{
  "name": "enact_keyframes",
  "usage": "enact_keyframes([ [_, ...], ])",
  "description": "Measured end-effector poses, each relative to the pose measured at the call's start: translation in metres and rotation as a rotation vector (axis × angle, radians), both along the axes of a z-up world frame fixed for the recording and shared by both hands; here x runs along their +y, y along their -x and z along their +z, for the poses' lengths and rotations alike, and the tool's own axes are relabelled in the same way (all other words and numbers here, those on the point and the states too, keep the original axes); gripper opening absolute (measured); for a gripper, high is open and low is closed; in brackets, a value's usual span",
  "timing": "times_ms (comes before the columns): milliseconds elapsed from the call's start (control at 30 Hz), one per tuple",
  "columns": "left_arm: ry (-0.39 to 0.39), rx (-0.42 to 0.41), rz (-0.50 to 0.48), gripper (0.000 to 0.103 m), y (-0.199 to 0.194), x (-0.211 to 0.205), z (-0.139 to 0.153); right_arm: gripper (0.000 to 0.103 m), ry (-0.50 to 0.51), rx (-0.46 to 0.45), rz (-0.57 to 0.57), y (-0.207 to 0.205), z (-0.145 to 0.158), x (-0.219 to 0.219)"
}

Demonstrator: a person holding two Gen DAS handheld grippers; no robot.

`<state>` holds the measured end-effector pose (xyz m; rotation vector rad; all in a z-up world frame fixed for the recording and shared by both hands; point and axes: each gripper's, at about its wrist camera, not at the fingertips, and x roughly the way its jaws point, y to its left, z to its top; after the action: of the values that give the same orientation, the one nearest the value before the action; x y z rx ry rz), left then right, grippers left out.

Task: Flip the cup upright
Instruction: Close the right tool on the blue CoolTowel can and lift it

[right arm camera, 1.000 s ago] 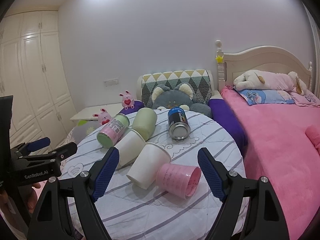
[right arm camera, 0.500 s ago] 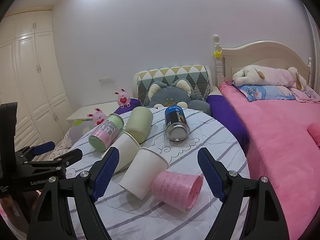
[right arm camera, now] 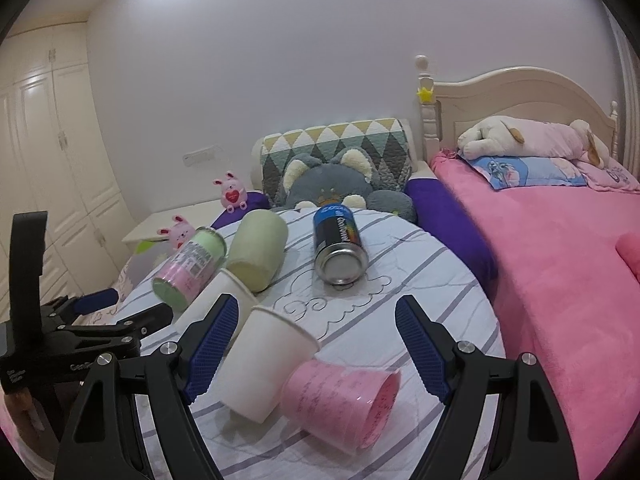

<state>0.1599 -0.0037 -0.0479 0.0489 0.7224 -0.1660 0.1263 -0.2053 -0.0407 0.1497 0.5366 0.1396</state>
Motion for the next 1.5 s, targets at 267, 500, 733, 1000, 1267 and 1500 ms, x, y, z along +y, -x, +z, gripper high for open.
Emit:
enact_keyframes([
  [267,0.005,0.011,-0.008,0.103,-0.016,-0.018,0.011,0.082,0.044,0.043,0.032,-0.031,0.006,-0.017],
  [500,0.02,0.051,0.06,0.103,-0.053,-0.024,0.018,0.082,0.05,0.148,0.114,-0.091,0.002,-0.012],
  [733,-0.005,0.112,0.131,0.103,-0.103,-0.026,0.012,0.082,0.045,0.313,0.151,-0.167,-0.017,-0.008],
  [1000,-0.078,0.166,0.171,0.103,-0.149,-0.032,-0.001,0.082,0.051,0.468,0.179,-0.216,-0.041,-0.003],
  [1267,-0.09,0.219,0.175,0.103,-0.164,-0.032,-0.019,0.082,0.062,0.574,0.218,-0.24,-0.065,0.001],
  [1500,-0.09,0.215,0.153,0.103,-0.16,-0.036,-0.018,0.068,0.099,0.589,0.24,-0.243,-0.07,0.006],
])
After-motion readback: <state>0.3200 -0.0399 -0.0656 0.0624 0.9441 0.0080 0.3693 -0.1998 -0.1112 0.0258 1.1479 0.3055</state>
